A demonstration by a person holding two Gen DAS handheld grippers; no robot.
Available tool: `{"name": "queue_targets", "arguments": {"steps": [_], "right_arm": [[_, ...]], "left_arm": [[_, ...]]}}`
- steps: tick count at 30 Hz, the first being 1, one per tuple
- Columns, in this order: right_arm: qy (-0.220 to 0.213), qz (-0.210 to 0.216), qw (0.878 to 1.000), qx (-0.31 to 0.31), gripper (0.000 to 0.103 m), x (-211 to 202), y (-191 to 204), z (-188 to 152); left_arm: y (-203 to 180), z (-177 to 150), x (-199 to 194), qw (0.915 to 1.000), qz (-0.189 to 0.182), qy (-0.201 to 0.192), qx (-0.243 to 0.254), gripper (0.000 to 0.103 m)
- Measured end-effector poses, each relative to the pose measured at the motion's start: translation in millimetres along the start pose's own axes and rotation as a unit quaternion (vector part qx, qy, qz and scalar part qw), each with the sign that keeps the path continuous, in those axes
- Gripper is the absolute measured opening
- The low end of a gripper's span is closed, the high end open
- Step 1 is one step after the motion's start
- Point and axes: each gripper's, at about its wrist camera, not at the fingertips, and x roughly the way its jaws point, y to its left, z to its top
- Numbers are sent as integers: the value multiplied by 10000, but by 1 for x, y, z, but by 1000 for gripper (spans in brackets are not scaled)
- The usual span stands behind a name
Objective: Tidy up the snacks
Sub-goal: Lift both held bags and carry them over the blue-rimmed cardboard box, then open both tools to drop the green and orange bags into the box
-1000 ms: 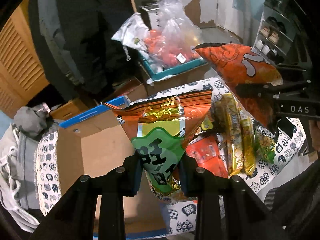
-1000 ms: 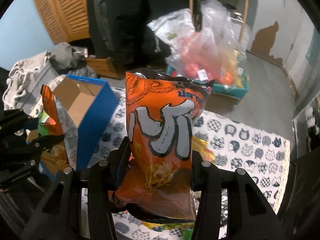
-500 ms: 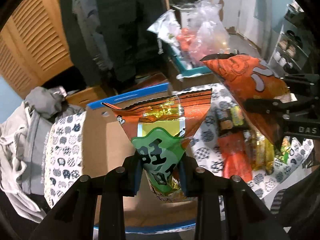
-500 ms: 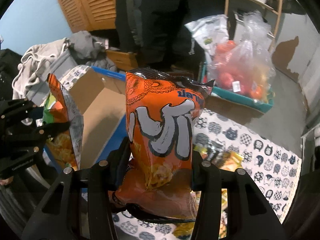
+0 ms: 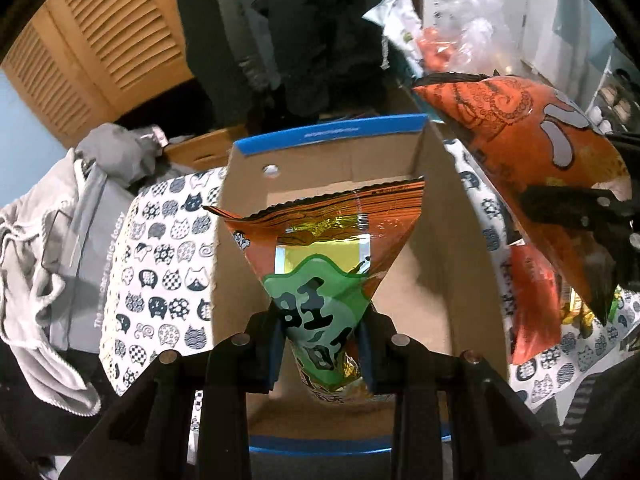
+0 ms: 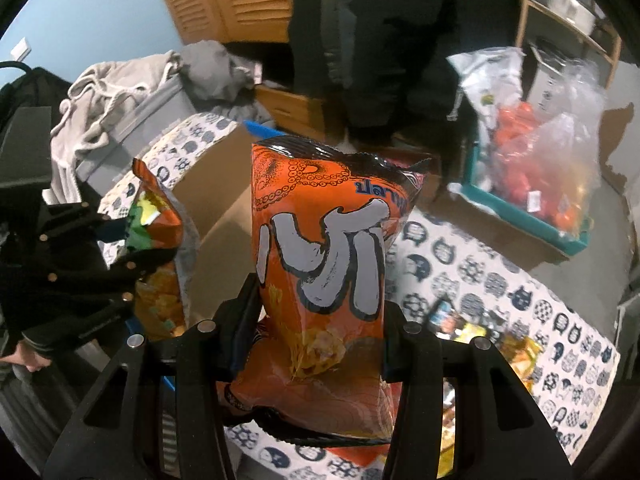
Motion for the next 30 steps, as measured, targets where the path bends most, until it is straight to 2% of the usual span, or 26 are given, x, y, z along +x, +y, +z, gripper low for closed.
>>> {"name": "queue_targets", "arguments": {"steps": [7, 9, 11, 12, 15, 27, 29, 30], "right_arm": [[143, 164, 9997, -87, 47, 20, 19, 10], [189, 201, 9996, -100, 47, 26, 23, 13], [237, 241, 9994, -97, 47, 31, 26, 14], [252, 258, 9993, -88, 47, 33, 27, 15], [323, 351, 9989, -41, 47, 41, 28, 17], [427, 685, 9967, 89, 51, 58, 26, 21], [352, 641, 9973, 118, 53, 53, 23, 23], [319, 609, 9975, 136, 58, 51, 22, 23]], "left_arm": [[15, -3, 12, 9995, 86, 257, -181, 34], [19, -4, 14, 9991, 138, 330, -222, 46], [21, -5, 12, 9990, 216, 301, -244, 64], [21, -5, 11, 9990, 251, 274, -237, 66], [23, -5, 6, 9990, 341, 215, -206, 68], [21, -1, -2, 9993, 265, 126, -215, 68], [18, 1, -3, 9994, 263, 127, -197, 68], [18, 1, -3, 9994, 256, 130, -192, 68]]}}
